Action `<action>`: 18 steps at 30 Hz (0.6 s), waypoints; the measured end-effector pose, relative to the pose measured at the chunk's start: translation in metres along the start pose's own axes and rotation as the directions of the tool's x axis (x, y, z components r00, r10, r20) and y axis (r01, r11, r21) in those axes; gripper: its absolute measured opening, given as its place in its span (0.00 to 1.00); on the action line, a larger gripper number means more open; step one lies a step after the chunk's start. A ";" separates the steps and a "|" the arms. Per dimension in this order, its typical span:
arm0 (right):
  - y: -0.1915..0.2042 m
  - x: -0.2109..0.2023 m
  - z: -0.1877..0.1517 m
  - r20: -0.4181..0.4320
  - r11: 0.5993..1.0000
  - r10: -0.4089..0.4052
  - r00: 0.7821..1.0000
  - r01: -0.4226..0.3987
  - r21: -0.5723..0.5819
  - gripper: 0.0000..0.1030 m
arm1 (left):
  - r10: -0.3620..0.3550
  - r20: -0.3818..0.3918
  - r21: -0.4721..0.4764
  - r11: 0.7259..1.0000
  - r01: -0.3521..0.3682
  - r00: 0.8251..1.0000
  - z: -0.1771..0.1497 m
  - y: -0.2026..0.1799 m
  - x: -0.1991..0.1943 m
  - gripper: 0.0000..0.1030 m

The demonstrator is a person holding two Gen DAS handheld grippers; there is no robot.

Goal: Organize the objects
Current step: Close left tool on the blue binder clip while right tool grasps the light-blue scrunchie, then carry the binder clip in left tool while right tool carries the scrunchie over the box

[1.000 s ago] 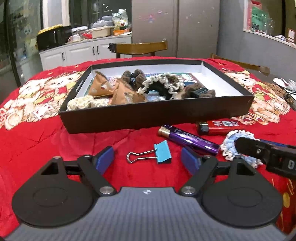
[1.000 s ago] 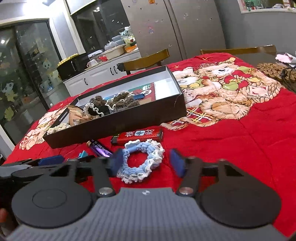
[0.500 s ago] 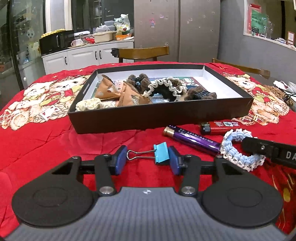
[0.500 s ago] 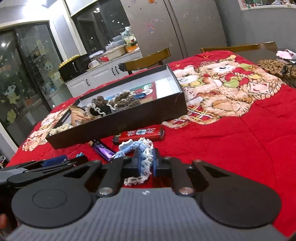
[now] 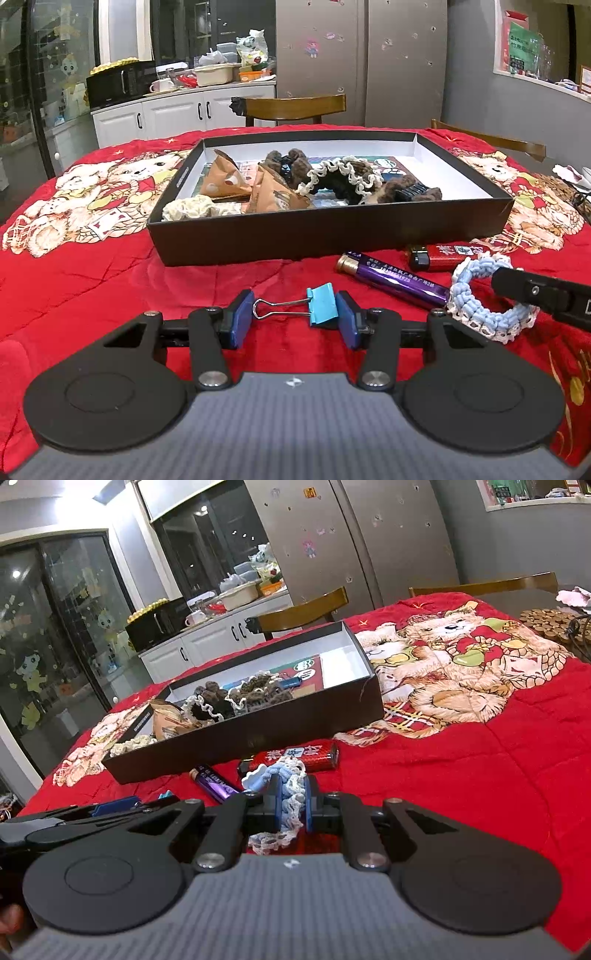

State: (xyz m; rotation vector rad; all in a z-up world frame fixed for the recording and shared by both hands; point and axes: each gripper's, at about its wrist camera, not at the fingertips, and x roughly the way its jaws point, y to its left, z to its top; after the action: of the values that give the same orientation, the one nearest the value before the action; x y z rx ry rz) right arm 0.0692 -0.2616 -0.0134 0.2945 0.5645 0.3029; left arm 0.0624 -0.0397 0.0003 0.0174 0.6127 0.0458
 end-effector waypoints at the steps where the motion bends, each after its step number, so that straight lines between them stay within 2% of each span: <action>1: 0.000 0.000 0.000 0.002 1.000 0.003 1.000 -0.003 0.004 0.13 | 0.004 0.004 0.000 1.000 -0.004 1.000 -0.001 0.001 -0.002 0.53; 9: 0.002 -0.007 0.000 0.034 1.000 0.029 0.999 -0.029 0.006 0.13 | 0.012 0.063 -0.002 1.000 -0.012 0.998 -0.007 0.011 -0.020 0.53; 18: 0.007 -0.014 0.000 0.071 0.998 0.063 0.995 -0.064 0.003 0.13 | 0.005 0.048 -0.016 1.000 -0.005 0.999 -0.007 0.012 -0.018 0.53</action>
State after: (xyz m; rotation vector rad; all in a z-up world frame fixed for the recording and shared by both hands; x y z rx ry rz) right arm 0.0563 -0.2607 -0.0043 0.3275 0.4871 0.3511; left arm 0.0432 -0.0286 0.0057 0.0045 0.5645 0.0550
